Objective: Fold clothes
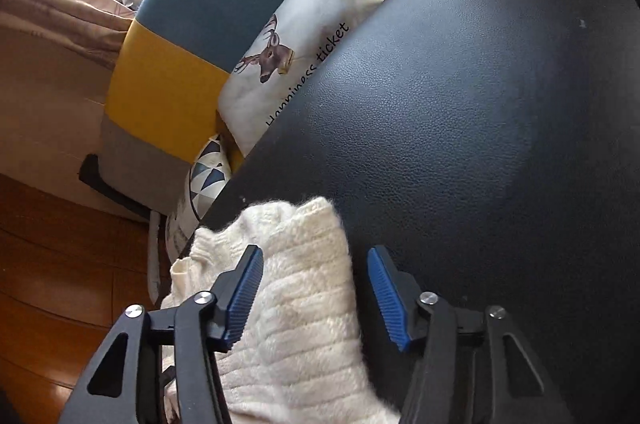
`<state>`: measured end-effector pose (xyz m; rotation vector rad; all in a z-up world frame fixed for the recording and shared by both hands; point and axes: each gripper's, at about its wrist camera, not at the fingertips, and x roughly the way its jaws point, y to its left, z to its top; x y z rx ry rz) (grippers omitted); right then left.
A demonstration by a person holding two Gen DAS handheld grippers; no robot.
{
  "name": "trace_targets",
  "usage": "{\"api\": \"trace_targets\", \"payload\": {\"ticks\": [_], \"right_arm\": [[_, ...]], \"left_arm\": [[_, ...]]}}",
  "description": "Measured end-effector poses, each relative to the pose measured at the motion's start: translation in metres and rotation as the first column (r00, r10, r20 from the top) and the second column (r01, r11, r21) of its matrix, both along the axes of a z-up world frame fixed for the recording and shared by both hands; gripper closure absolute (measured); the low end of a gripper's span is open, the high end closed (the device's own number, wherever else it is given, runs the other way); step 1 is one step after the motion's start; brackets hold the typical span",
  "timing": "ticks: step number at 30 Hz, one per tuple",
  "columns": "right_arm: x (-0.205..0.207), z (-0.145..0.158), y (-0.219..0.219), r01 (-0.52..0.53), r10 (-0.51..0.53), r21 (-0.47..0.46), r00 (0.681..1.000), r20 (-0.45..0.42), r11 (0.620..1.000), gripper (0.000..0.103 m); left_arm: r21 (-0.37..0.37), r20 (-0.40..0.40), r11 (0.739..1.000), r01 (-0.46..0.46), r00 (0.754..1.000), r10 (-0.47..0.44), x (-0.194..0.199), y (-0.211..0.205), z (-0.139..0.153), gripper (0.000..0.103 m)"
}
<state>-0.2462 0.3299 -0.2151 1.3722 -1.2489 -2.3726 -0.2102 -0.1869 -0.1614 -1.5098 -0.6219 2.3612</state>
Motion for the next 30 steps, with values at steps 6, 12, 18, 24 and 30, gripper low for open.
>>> {"api": "trace_targets", "payload": {"ticks": [6,12,18,24,30], "right_arm": [[-0.008,0.009,-0.025,-0.087,0.083,0.227,0.996,0.028,0.97,0.091],[-0.005,0.042,-0.056,-0.13,0.158,0.544,0.987,-0.005,0.829,0.092],[-0.011,0.017,-0.057,-0.138,0.132,0.542,0.99,0.049,0.829,0.092],[-0.012,0.019,-0.037,-0.112,0.107,0.4,0.994,0.034,0.91,0.087],[0.015,0.061,-0.038,-0.134,0.181,0.394,0.98,-0.082,0.909,0.083]], "left_arm": [[-0.15,-0.156,0.988,0.03,0.986,-0.053,0.004,0.01,0.024,0.094],[-0.163,-0.298,0.986,0.026,0.952,-0.075,-0.005,0.01,0.061,0.094],[-0.198,-0.094,0.98,0.014,0.995,-0.033,-0.034,-0.001,-0.002,0.093],[-0.101,-0.06,0.994,-0.04,0.998,0.034,-0.033,-0.018,-0.002,0.09],[-0.116,-0.089,0.987,-0.113,0.991,0.103,-0.03,-0.03,0.013,0.083]]}}
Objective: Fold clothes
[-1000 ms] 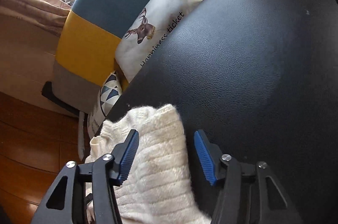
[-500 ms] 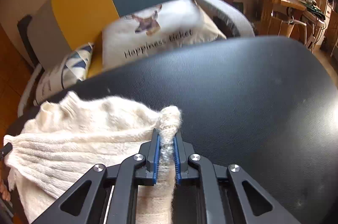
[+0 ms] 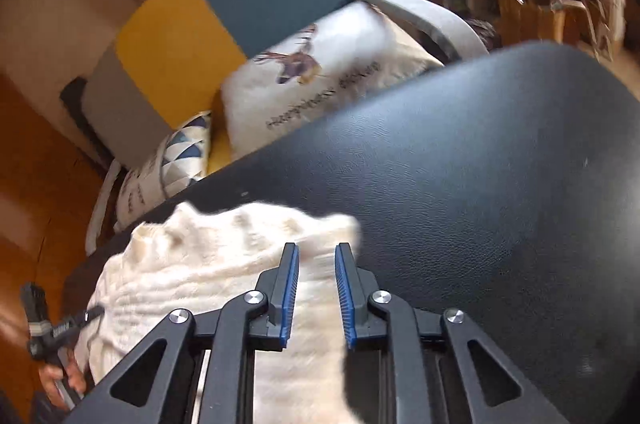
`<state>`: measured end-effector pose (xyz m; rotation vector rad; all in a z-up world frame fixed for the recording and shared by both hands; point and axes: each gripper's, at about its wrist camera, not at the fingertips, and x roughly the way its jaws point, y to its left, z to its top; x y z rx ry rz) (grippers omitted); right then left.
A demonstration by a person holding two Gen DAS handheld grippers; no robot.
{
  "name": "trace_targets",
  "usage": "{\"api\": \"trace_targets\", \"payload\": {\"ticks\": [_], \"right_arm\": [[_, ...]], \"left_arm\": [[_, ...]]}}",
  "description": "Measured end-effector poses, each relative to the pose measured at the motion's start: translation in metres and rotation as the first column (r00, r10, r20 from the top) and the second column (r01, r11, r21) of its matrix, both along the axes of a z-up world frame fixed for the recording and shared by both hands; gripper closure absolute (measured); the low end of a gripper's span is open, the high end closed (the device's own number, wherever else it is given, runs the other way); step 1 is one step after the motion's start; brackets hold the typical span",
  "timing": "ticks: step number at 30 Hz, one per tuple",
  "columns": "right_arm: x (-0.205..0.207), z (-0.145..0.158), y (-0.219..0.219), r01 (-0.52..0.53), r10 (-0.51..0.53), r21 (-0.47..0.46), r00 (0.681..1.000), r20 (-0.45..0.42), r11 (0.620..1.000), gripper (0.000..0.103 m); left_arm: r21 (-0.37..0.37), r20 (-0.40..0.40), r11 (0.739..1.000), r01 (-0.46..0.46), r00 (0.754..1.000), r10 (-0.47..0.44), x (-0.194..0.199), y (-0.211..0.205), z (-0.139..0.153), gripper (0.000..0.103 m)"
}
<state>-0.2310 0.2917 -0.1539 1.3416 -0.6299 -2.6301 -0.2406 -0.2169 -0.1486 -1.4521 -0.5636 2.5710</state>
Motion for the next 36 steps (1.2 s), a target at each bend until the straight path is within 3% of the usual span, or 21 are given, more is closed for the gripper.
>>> {"api": "trace_targets", "payload": {"ticks": [2,5,7,8,12,13,19,25,30,34,36], "right_arm": [[0.011,0.01,-0.009,-0.052,0.052,0.017,0.999,-0.011,0.999,0.083],[0.027,0.01,-0.017,-0.104,0.104,-0.029,0.995,0.001,0.994,0.083],[0.035,0.006,-0.021,-0.125,0.127,-0.077,0.992,0.024,0.989,0.083],[0.037,0.001,-0.022,-0.128,0.133,-0.096,0.99,0.043,0.987,0.083],[0.045,-0.034,-0.031,-0.141,0.138,0.002,0.97,0.201,0.99,0.084],[0.048,-0.045,-0.031,-0.152,0.143,0.02,0.961,0.235,0.988,0.093],[0.058,-0.049,-0.024,-0.124,0.122,0.0,0.979,0.16,0.992,0.094],[0.06,-0.049,-0.019,-0.081,0.087,-0.044,0.985,0.146,0.996,0.094],[0.06,-0.032,-0.026,-0.098,0.094,0.02,0.984,0.149,0.995,0.091],[0.067,-0.014,-0.032,-0.094,0.087,0.063,0.99,0.107,0.994,0.09],[0.075,0.0,-0.041,-0.103,0.1,0.048,0.994,0.051,0.994,0.077]], "left_arm": [[0.017,-0.033,0.999,-0.036,0.999,0.037,0.005,-0.006,0.01,0.083],[0.067,-0.062,0.997,-0.033,0.997,0.037,0.019,-0.006,0.019,0.083],[0.077,-0.068,0.997,0.014,0.998,-0.009,0.025,0.005,0.021,0.081],[0.062,-0.062,0.998,0.034,0.998,-0.03,0.027,0.013,0.02,0.08],[-0.025,-0.003,0.997,0.077,0.997,-0.077,0.025,0.033,-0.004,0.08],[-0.048,0.016,0.996,0.079,0.997,-0.079,0.024,0.036,-0.012,0.08],[-0.05,0.017,0.997,0.064,0.998,-0.063,0.023,0.036,-0.01,0.08],[-0.03,-0.002,0.999,0.021,1.0,-0.021,0.04,0.03,0.002,0.08],[-0.039,-0.054,0.999,0.013,0.998,-0.015,0.055,0.023,0.018,0.079],[0.024,-0.04,0.998,-0.058,0.997,0.059,0.077,-0.002,0.017,0.079],[0.125,-0.011,0.981,-0.147,0.989,0.15,0.102,-0.035,0.011,0.077]]}}
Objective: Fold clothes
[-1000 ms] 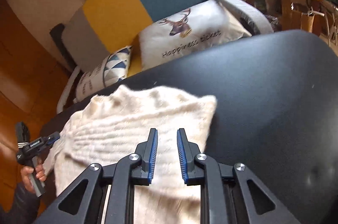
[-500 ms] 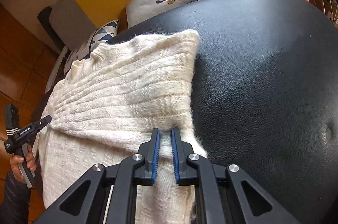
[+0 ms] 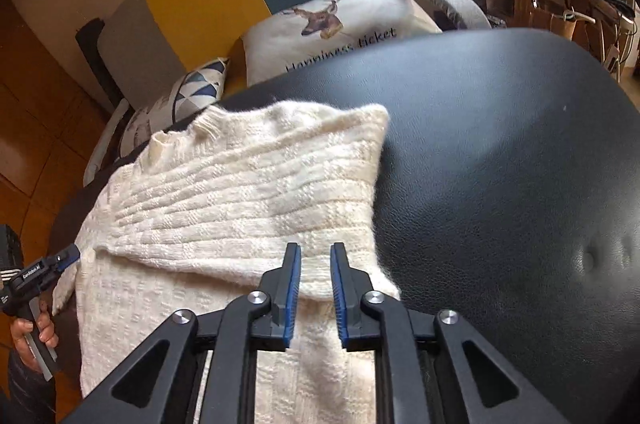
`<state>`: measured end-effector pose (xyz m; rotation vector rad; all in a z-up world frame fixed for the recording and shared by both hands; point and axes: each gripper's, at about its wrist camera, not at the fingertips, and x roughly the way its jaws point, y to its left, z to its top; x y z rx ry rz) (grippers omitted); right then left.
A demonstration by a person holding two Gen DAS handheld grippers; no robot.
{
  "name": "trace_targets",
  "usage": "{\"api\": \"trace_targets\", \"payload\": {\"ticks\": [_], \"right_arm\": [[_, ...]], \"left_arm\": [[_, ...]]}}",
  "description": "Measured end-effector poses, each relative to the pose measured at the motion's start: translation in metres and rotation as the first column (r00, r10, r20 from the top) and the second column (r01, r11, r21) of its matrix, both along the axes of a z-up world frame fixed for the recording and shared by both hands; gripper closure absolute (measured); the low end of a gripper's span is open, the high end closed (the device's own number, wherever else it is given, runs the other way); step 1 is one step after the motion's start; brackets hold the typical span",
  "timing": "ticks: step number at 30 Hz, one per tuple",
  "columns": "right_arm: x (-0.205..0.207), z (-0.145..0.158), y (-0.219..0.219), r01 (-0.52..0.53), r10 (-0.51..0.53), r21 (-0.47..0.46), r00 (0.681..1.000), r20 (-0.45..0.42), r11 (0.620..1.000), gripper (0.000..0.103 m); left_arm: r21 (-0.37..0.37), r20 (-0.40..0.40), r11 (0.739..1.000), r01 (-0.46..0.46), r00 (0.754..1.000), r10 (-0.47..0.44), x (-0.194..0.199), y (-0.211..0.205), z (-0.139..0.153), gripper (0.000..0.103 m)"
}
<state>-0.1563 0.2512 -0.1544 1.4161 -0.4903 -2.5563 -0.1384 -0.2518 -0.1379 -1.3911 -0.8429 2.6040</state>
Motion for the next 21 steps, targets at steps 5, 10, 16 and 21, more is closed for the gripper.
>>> {"api": "trace_targets", "payload": {"ticks": [5,10,16,21], "right_arm": [[0.012,0.006,-0.052,-0.116,0.114,-0.086,0.993,-0.022,0.99,0.076],[0.021,-0.01,-0.114,-0.193,0.194,-0.153,0.981,-0.006,0.969,0.076],[0.034,-0.021,-0.169,-0.276,0.284,-0.148,0.958,0.032,0.95,0.076],[0.041,-0.018,-0.193,-0.321,0.327,-0.12,0.944,0.039,0.94,0.076]], "left_arm": [[0.259,0.033,0.924,-0.282,0.958,0.283,0.086,-0.104,-0.02,0.069],[0.305,0.088,0.77,-0.561,0.821,0.563,0.178,-0.209,-0.036,0.068],[0.36,0.144,0.568,-0.74,0.646,0.75,0.249,-0.295,-0.05,0.063],[0.373,0.167,0.527,-0.763,0.614,0.771,0.245,-0.32,-0.06,0.051]]}}
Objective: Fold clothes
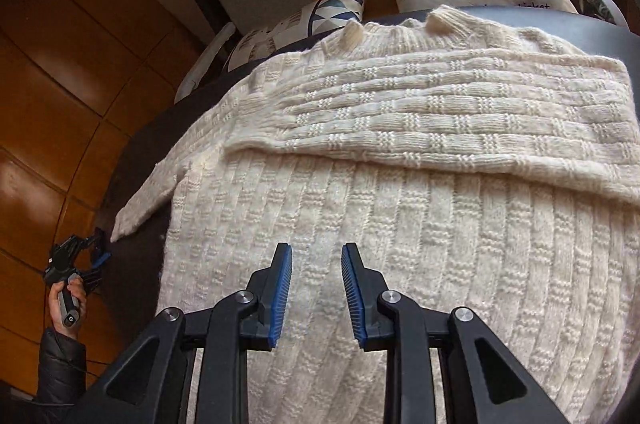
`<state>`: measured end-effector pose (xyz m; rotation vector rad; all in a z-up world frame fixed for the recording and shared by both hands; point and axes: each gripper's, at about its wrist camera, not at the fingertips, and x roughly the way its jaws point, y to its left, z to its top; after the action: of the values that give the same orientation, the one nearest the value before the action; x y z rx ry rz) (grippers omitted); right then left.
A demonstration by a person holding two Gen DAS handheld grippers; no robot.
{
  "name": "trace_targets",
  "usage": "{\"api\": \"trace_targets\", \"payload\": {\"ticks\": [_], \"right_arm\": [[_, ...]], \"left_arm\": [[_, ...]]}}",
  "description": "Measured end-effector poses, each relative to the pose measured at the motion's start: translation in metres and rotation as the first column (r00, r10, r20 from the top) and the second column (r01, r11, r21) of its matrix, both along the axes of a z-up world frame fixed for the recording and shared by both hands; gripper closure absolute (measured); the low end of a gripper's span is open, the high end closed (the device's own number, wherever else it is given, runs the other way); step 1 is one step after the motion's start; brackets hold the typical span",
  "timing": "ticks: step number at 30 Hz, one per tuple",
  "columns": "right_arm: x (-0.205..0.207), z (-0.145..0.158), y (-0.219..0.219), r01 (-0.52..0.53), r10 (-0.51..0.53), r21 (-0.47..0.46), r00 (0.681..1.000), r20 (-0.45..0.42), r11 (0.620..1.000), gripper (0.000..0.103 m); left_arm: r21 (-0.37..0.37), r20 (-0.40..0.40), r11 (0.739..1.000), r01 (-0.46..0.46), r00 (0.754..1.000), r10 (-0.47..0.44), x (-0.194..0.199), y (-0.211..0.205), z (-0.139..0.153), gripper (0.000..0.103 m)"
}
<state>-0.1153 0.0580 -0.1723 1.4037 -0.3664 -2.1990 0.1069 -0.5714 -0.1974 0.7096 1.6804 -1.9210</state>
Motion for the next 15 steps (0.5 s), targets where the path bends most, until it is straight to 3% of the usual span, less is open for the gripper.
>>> {"api": "trace_targets", "payload": {"ticks": [5,6,7,8,15], "right_arm": [[0.001,0.01,-0.009,-0.011,0.011,0.016,1.0,-0.019,1.0,0.076],[0.001,0.011,-0.011,-0.013,0.014,0.019,1.0,-0.02,1.0,0.076],[0.001,0.012,-0.012,-0.015,0.016,0.022,1.0,-0.022,1.0,0.076],[0.001,0.012,-0.013,-0.018,0.019,0.026,1.0,-0.024,0.999,0.076],[0.0,0.005,-0.022,-0.036,0.037,0.059,0.999,-0.021,0.998,0.076]], "left_arm": [[-0.036,0.009,0.999,0.0,1.0,0.0,-0.022,0.001,-0.001,0.052],[-0.048,0.028,0.999,-0.001,1.0,0.002,-0.025,0.001,-0.002,0.058],[-0.057,0.055,0.998,-0.005,0.998,0.008,-0.028,-0.001,-0.002,0.082],[-0.056,0.085,0.998,-0.002,0.996,0.007,-0.032,-0.002,-0.004,0.096],[-0.072,0.035,0.996,-0.061,0.997,0.063,-0.035,0.003,0.004,0.097]]}}
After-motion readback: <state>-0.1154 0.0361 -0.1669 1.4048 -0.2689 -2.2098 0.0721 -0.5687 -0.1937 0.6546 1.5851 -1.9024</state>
